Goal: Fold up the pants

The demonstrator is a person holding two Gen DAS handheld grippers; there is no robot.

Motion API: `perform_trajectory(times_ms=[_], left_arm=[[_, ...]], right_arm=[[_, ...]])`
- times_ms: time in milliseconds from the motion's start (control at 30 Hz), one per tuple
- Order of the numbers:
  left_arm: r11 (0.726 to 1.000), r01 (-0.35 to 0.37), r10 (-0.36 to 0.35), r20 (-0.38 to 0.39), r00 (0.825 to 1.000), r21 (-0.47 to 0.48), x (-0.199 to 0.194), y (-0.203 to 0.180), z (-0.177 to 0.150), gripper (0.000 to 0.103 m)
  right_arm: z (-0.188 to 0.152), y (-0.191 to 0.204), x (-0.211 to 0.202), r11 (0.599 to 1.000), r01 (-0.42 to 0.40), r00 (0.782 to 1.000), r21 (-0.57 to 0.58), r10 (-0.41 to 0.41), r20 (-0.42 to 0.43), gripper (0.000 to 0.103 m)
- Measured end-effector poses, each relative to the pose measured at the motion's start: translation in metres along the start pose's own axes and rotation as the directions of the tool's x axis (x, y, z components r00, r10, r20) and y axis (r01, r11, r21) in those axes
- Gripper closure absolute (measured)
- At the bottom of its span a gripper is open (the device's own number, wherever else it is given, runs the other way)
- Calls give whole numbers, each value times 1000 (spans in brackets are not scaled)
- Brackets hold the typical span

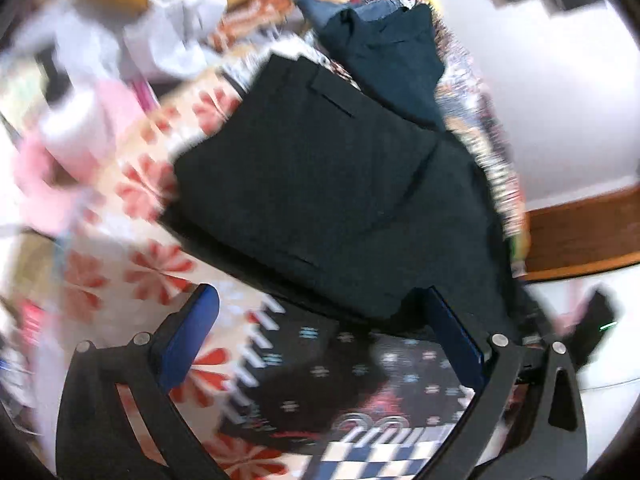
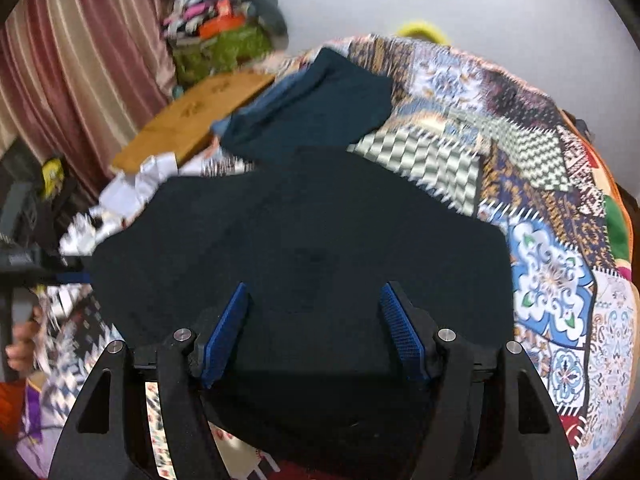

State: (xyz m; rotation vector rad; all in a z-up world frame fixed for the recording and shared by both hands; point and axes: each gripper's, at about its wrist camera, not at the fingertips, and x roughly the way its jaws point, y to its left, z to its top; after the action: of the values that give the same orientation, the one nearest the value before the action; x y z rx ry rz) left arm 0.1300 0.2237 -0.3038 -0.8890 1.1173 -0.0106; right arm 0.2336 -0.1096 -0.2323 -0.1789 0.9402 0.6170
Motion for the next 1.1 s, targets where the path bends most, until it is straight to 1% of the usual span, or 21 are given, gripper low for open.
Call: perform_trajectory(times_ms=[33,100,167,200,233,267,333,367,433,500,567,600,667,733,767,800,867,933,1000,1033,1100], left_arm=[[999,34,-34,10,999,-35,1,6,1,0],[994,83,-83,16,996,-73,7,14,5,0],[988,111,-110,15,994,-106,14,18,10,0],[987,113,-112,14,994,-115,19,18,13,0],[986,115,-115,13,993,-120,21,19,18,4],[989,91,-90,12,996,-119,25,17,23,8],[991,34,-33,15,999,-129,30,16,30,26],[990,9,-7,19,1000,-140,32,17,33,32],[987,-45,51,38,998,-155,31,17,38,54],[987,-78,89,71,993,-139,27,13,42,64],[988,-128,139,133,981,-87,18,-1,44,71],[985,-167,174,170,970,-52,11,-10,45,75],[970,-241,230,247,941,17,-1,-32,46,79],[954,-288,244,332,911,89,-19,-62,47,81],[945,-304,243,364,899,121,-26,-77,47,81],[933,-319,231,405,885,165,-35,-97,46,81],[911,-338,200,466,862,235,-47,-131,43,82],[887,-347,155,513,844,304,-57,-165,39,82],[865,-335,92,538,838,374,-61,-200,34,82],[852,-318,51,540,840,415,-62,-220,30,82],[837,-289,-2,530,848,465,-60,-248,24,82]], right_arm=[[-1,-1,-1,1000,-6,1000,1,6,0,38],[-1,-3,0,1000,-26,1000,9,26,-12,38],[-1,-4,2,999,-41,999,17,42,-19,38],[-2,-4,1,999,-43,999,15,43,-19,38],[-2,-3,2,999,-43,999,12,43,-18,38],[-3,-3,1,999,-42,999,9,43,-18,38],[-2,-4,2,999,-47,999,12,47,-18,38],[-2,-4,2,999,-50,999,15,51,-17,38],[-3,-4,2,998,-55,998,21,55,-15,37],[-4,-5,2,998,-59,998,26,59,-13,37],[-3,-6,0,998,-60,998,31,61,-11,38],[-3,-7,-2,997,-64,998,37,64,-5,38],[-4,-10,-9,997,-61,998,55,60,20,38],[-6,-18,-21,997,-40,997,65,36,65,38],[-8,-23,-29,997,-30,996,75,24,87,38],[-9,-30,-37,996,-20,994,92,11,105,38],[-13,-47,-51,991,-8,992,130,-9,127,37],[-19,-67,-64,984,17,989,178,-42,138,37],[-26,-84,-72,975,60,987,214,-90,133,37],[-31,-90,-75,971,80,986,225,-110,127,37],[-43,-105,-75,961,112,986,253,-139,94,37]])
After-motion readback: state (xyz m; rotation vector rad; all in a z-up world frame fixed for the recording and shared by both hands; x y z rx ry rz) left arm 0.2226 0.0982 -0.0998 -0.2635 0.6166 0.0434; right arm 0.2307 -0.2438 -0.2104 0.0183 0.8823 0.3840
